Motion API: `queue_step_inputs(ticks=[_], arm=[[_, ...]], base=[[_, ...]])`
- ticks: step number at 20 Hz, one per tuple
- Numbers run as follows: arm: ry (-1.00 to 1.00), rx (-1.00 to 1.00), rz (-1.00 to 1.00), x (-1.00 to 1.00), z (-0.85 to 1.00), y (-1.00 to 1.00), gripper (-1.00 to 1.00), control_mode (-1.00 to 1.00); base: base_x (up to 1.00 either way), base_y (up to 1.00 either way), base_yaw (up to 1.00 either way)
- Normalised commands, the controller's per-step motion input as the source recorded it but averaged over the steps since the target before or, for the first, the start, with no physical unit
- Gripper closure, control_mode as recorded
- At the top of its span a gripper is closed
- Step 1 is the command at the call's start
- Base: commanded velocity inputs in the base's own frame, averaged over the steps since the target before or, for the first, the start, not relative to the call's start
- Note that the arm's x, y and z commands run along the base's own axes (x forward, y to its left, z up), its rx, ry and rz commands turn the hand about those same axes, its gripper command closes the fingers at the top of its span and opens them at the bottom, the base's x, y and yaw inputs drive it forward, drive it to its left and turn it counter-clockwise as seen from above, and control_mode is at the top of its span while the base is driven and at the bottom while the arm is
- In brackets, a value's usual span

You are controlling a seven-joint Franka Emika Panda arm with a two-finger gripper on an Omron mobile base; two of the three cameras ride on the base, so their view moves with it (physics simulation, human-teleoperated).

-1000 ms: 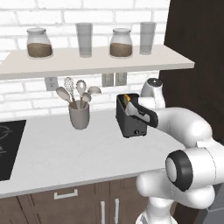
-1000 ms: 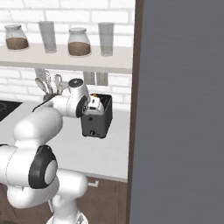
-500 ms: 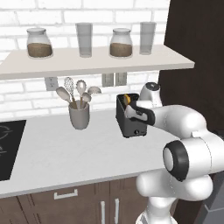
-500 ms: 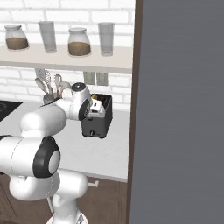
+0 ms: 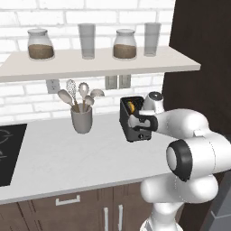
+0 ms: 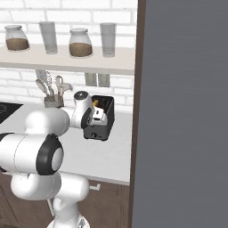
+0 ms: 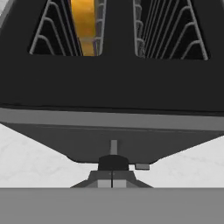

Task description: Start the toaster. Once the lever pops up, take the bread to the plate on the dining counter.

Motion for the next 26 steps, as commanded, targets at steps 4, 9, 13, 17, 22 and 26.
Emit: queue_step_inputs(ticks=[4,9,13,17,22,26], arm=[[0.0,0.0,0.0,0.0,-0.46,0.0,1.0,-1.0],[0.0,0.0,0.0,0.0,-0.42,0.0,1.0,-1.0],[0.0,0.0,0.0,0.0,-0.36,0.0,1.0,-1.0],[-0.01,0.0,0.0,-0.02,-0.1,0.0,1.0,-1.0],[-0.07,-0.01,-0.04,-0.22,0.4,0.0,1.0,-1.0],[-0.03,-0.12,-0.03,-0.34,0.73,0.17,1.0,-1.0]], base=[[0.0,0.0,0.0],[0.0,0.0,0.0],[0.0,0.0,0.0],[0.0,0.0,0.0],[0.0,0.0,0.0],[0.0,0.0,0.0]])
